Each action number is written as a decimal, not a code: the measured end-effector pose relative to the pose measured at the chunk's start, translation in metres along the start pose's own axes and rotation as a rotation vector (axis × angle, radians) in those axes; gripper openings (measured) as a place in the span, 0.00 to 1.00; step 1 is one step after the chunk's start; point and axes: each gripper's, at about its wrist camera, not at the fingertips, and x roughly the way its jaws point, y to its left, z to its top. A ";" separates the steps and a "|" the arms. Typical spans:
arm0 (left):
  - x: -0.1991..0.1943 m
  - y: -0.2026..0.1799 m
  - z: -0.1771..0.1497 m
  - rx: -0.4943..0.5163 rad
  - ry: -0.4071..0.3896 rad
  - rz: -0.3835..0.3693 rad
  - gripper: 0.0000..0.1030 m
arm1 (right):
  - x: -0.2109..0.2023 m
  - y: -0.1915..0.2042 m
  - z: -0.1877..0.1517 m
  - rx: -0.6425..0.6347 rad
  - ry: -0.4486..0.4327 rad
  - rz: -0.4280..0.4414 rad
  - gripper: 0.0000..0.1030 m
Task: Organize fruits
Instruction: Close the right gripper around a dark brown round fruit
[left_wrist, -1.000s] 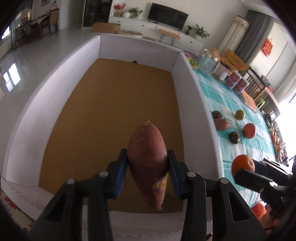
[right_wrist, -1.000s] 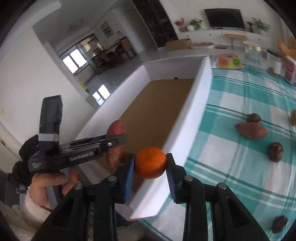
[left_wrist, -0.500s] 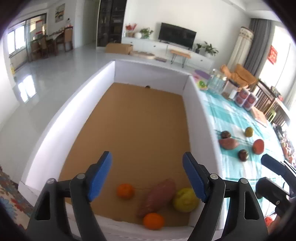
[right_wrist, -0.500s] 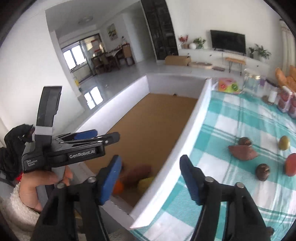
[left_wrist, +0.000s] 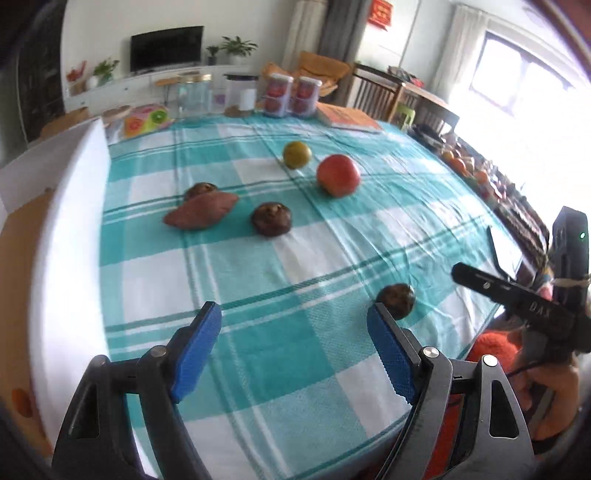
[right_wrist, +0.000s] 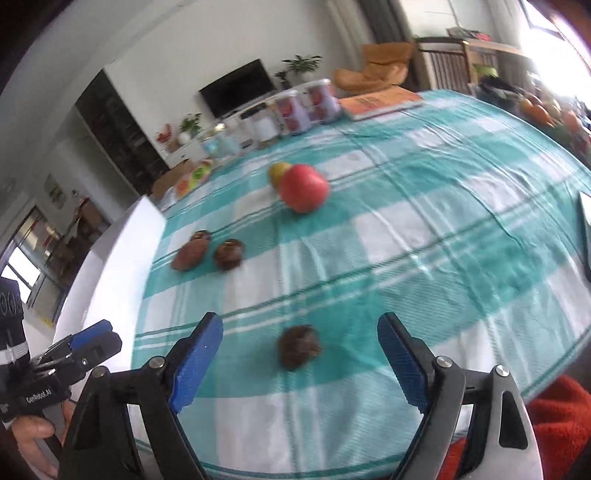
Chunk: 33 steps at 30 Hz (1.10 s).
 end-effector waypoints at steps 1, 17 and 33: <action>0.014 -0.003 -0.001 0.020 0.014 0.018 0.81 | -0.002 -0.012 0.000 -0.008 0.007 -0.031 0.83; 0.062 0.017 -0.035 0.037 0.007 0.167 0.85 | 0.072 0.064 -0.020 -0.342 0.247 -0.021 0.80; 0.064 0.015 -0.034 0.042 0.009 0.174 0.87 | 0.074 0.043 -0.004 -0.206 0.162 -0.092 0.36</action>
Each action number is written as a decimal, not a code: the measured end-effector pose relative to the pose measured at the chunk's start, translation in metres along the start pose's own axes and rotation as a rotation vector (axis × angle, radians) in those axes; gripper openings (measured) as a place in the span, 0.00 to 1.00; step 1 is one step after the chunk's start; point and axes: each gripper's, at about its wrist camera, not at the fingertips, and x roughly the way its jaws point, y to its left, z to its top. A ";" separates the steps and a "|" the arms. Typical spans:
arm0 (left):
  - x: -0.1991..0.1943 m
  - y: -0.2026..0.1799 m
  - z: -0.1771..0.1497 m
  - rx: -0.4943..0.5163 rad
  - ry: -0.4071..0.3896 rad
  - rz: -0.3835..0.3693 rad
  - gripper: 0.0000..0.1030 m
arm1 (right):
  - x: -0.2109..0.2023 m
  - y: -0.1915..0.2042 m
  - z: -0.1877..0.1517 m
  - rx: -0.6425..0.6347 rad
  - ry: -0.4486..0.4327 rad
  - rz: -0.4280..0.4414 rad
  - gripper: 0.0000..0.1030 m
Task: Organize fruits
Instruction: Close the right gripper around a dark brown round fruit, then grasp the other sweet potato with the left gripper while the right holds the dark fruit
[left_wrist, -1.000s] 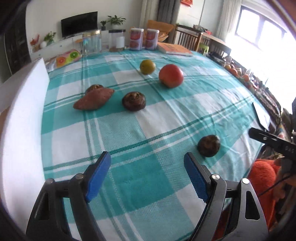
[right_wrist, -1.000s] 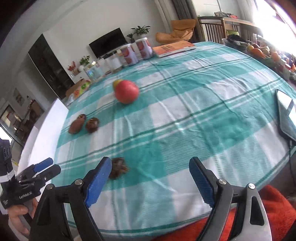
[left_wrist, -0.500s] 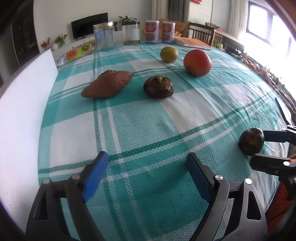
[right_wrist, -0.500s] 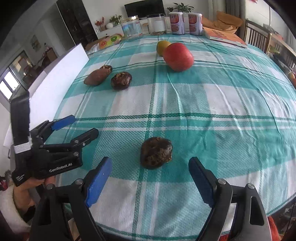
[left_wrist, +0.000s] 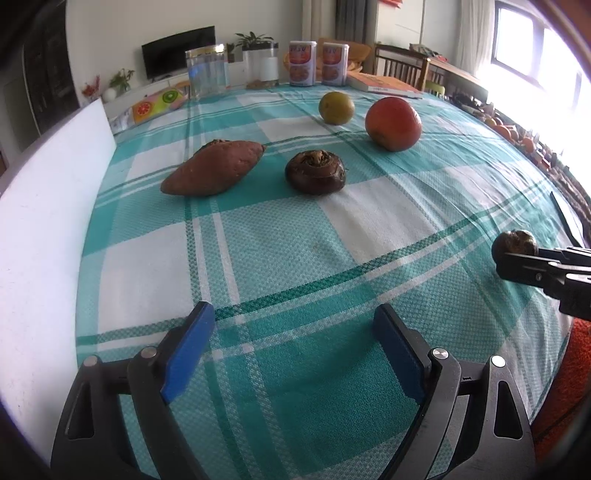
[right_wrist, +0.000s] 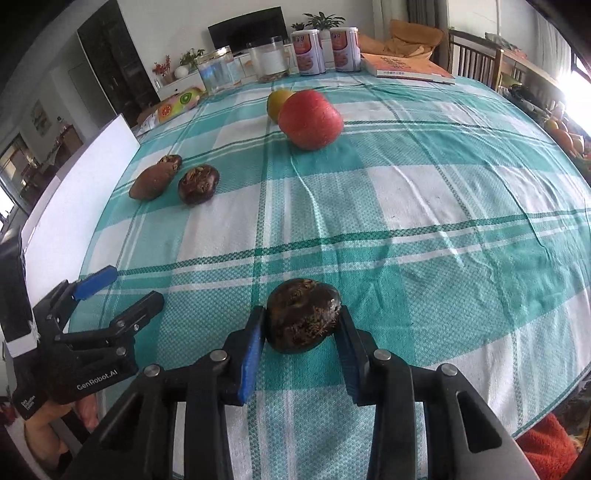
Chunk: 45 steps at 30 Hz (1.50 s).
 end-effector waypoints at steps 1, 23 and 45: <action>0.000 0.000 0.000 0.000 0.000 0.000 0.87 | 0.001 -0.003 0.004 0.002 -0.007 -0.006 0.36; 0.000 0.001 0.000 0.000 0.001 0.004 0.87 | 0.022 -0.040 0.032 0.076 -0.174 -0.158 0.81; 0.001 0.008 0.008 0.054 0.061 -0.070 0.91 | 0.026 -0.043 0.030 0.090 -0.144 -0.157 0.81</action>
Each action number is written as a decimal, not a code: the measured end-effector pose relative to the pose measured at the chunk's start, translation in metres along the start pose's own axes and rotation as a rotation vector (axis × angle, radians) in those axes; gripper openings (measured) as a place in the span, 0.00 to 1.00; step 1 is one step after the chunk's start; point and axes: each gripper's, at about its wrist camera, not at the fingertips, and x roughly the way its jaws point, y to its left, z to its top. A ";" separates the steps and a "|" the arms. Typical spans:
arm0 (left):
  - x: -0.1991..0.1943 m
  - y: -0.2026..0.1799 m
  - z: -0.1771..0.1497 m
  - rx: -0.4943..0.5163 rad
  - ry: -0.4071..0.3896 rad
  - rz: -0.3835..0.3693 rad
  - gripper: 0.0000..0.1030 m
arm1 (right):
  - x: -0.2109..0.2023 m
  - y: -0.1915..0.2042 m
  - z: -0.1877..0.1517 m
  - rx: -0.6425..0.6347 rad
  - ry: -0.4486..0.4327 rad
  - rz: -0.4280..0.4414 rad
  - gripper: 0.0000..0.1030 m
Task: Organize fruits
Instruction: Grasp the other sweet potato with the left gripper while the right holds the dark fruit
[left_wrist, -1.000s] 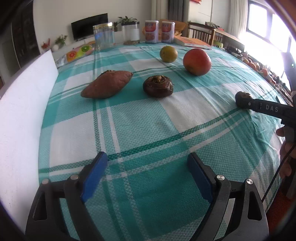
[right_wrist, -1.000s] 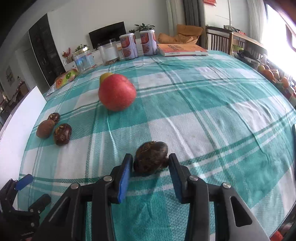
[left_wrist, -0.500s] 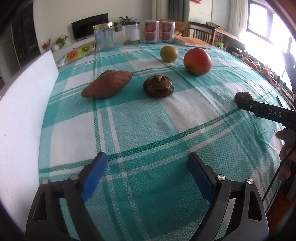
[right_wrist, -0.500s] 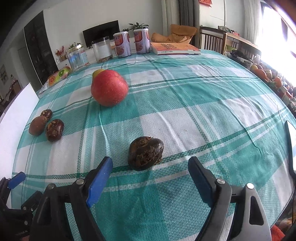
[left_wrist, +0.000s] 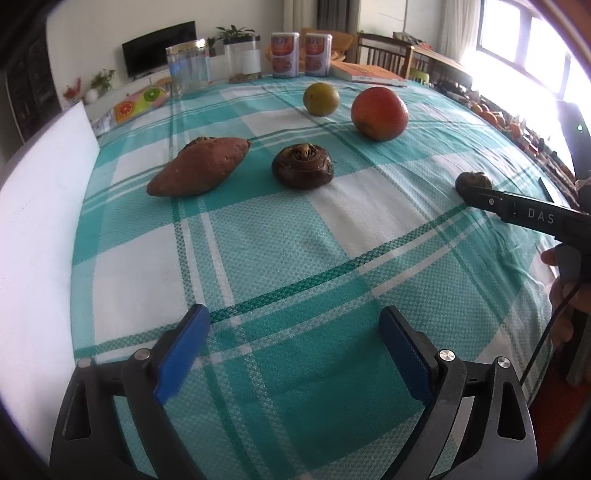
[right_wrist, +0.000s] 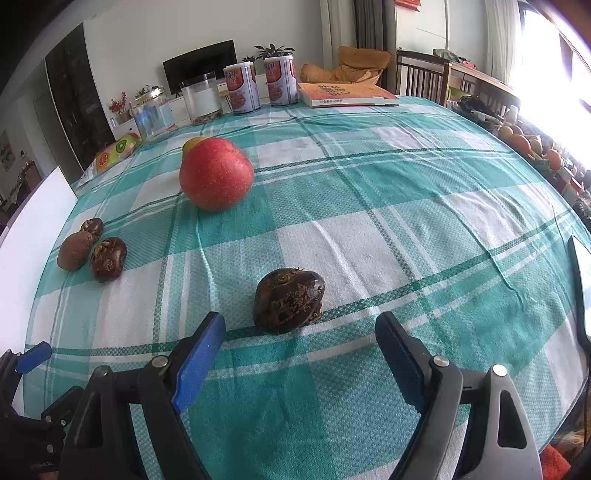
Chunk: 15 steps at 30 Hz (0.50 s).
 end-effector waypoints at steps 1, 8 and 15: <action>-0.001 0.003 0.003 -0.008 0.012 -0.009 0.91 | 0.000 0.000 0.000 0.003 -0.002 0.004 0.81; -0.010 0.047 0.055 -0.221 -0.044 0.083 0.91 | 0.003 -0.003 0.000 0.020 0.015 0.024 0.81; 0.040 0.048 0.085 -0.092 0.075 0.257 0.90 | -0.003 -0.006 0.000 0.035 -0.007 0.030 0.81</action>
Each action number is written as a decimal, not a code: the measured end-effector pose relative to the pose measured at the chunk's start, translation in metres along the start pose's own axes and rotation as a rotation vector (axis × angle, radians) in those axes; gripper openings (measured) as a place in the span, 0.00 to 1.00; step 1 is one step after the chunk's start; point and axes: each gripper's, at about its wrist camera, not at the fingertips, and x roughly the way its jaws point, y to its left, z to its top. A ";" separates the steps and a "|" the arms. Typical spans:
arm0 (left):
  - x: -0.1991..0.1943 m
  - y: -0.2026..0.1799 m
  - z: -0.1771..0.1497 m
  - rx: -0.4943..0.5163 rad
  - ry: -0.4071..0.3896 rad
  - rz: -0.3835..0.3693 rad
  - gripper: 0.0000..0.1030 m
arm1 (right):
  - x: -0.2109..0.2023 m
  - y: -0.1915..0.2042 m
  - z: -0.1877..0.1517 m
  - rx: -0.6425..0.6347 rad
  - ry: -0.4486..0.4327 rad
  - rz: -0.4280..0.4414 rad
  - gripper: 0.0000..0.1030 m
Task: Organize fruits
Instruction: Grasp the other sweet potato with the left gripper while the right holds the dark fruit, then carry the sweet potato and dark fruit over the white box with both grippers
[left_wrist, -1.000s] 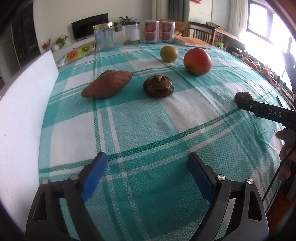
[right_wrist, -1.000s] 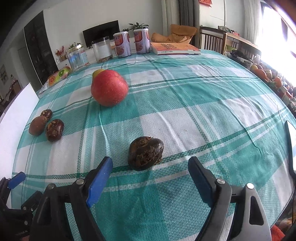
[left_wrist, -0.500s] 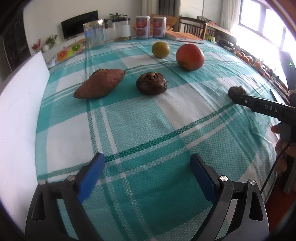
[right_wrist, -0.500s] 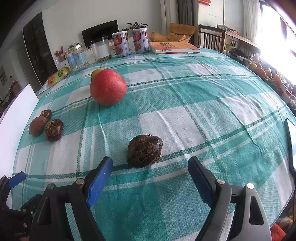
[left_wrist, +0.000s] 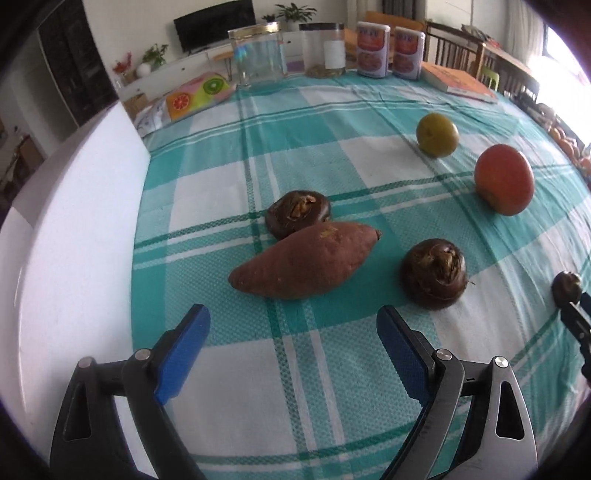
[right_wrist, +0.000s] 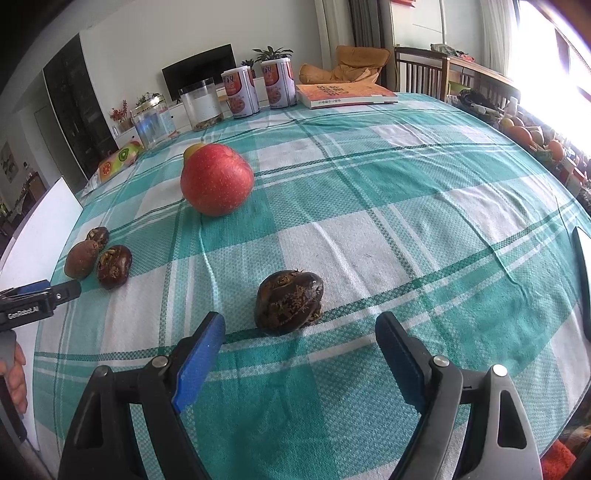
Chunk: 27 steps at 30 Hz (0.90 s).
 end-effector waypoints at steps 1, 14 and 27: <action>0.002 -0.003 0.003 0.030 -0.006 0.013 0.90 | -0.001 -0.001 0.000 0.003 -0.004 0.002 0.81; 0.017 -0.014 0.024 0.152 0.024 -0.031 0.55 | -0.004 -0.016 0.001 0.084 -0.014 0.029 0.81; -0.030 -0.011 -0.034 0.063 0.123 -0.215 0.52 | -0.007 -0.024 0.001 0.133 -0.022 0.043 0.81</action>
